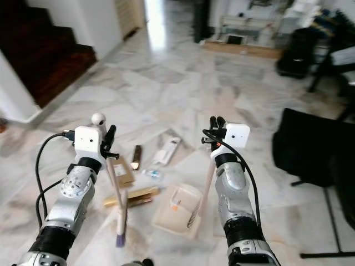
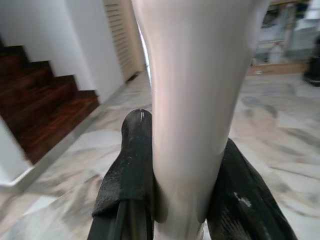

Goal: Sweep floor

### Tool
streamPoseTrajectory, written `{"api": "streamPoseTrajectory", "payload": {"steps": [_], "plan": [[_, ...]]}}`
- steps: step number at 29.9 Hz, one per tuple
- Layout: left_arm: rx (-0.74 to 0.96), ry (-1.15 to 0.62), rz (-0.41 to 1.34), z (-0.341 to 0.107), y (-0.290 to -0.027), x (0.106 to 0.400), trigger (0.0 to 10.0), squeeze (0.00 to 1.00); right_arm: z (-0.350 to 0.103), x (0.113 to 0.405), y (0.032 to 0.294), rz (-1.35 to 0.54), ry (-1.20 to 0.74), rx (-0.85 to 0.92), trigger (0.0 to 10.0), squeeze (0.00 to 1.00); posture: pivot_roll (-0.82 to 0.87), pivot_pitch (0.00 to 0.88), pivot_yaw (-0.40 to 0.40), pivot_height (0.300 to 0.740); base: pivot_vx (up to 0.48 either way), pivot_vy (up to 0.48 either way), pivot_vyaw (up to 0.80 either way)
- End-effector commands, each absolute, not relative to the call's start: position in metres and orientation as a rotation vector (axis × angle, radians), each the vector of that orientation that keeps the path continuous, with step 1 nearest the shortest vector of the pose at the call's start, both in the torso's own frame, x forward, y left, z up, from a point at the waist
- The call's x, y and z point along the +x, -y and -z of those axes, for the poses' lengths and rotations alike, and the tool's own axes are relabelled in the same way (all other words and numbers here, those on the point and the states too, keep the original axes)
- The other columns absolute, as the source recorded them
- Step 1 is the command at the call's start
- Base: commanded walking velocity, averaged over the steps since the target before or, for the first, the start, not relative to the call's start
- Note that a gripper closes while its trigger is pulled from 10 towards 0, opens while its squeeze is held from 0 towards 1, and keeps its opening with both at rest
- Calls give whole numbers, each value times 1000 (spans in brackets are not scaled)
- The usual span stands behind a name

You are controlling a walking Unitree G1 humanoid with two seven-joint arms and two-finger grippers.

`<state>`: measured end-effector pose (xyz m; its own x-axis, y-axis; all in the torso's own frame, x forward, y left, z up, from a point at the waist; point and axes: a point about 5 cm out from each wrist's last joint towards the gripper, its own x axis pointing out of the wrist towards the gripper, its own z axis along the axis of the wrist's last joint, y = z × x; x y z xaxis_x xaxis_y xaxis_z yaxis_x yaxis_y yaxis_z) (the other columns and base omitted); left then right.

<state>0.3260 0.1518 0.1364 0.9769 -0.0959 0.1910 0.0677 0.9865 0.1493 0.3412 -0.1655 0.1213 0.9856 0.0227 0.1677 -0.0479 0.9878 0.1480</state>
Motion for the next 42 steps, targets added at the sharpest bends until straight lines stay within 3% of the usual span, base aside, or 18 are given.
{"api": "streamPoseTrajectory", "payload": {"steps": [1,32,42], "plan": [[146,239,67,-147,-154,326,10000,0,-136,345,162,-51,223,154,10000,0,14,81,-6,740,0,0,800],[154,240,65,-150,-153,322,10000,0,-144,349,157,-82,235,175,10000,0,27,105,-22,740,0,0,788],[158,236,61,-150,-154,322,10000,0,-143,349,152,-113,221,211,10000,0,31,99,-20,740,0,0,0]]}}
